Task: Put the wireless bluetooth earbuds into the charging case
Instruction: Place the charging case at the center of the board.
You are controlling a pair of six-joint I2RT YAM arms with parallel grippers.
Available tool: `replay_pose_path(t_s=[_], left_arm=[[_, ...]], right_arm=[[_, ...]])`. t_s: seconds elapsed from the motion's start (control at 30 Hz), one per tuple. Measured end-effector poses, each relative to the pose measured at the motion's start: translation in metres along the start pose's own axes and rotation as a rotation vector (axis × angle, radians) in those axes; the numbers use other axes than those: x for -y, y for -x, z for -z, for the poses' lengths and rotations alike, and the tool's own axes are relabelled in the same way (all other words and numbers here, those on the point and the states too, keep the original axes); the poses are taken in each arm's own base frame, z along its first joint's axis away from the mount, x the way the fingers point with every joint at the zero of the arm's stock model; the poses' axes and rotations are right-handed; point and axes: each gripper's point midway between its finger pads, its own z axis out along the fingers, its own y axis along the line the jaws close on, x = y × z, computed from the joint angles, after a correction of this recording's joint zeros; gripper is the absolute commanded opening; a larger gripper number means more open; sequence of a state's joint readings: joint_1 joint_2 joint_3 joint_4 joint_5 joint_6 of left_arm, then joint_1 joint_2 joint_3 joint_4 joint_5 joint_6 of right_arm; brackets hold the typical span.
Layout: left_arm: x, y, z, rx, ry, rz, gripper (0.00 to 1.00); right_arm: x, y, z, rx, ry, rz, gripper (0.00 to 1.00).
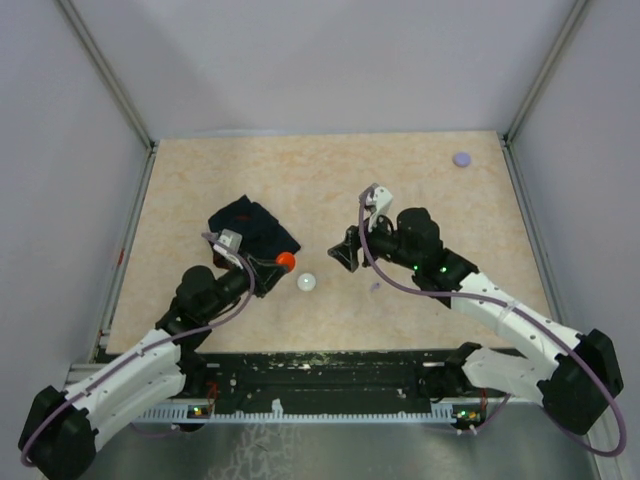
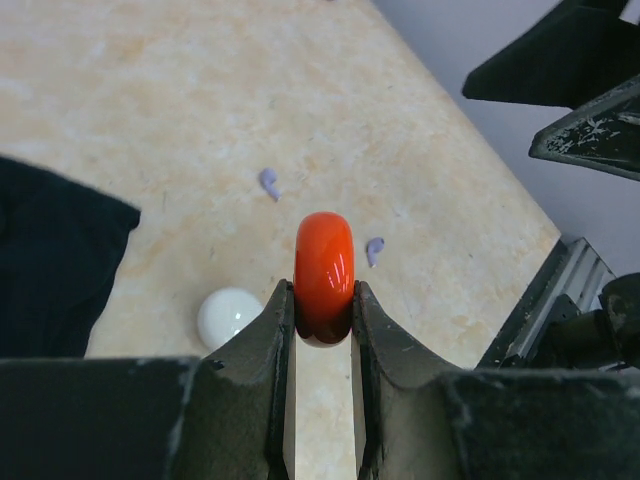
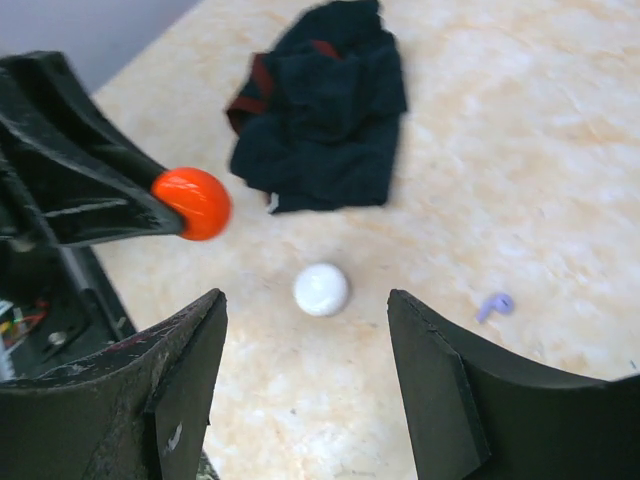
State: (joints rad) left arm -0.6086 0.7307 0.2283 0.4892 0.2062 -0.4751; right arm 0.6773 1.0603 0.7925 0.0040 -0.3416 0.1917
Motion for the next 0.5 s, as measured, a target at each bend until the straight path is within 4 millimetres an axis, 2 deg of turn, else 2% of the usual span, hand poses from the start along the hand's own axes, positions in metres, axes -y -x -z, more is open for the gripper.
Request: replay_pose_path(t_s=[0.17, 0.37, 0.5], left_arm=[[-0.025, -0.026, 0.011, -0.092, 0.150, 0.098, 0.04], [-0.044, -0.053, 0.021, -0.183, 0.272, 0.189, 0.03], [-0.054, -0.068, 0.023, -0.228, 0.332, 0.238, 0.04]], right_arm=[[0.039, -0.029, 0.010, 0.011, -0.203, -0.009, 0.72], [0.074, -0.061, 0.026, 0.064, -0.388, -0.031, 0.77], [0.091, -0.069, 0.039, 0.114, -0.489, -0.043, 0.78]])
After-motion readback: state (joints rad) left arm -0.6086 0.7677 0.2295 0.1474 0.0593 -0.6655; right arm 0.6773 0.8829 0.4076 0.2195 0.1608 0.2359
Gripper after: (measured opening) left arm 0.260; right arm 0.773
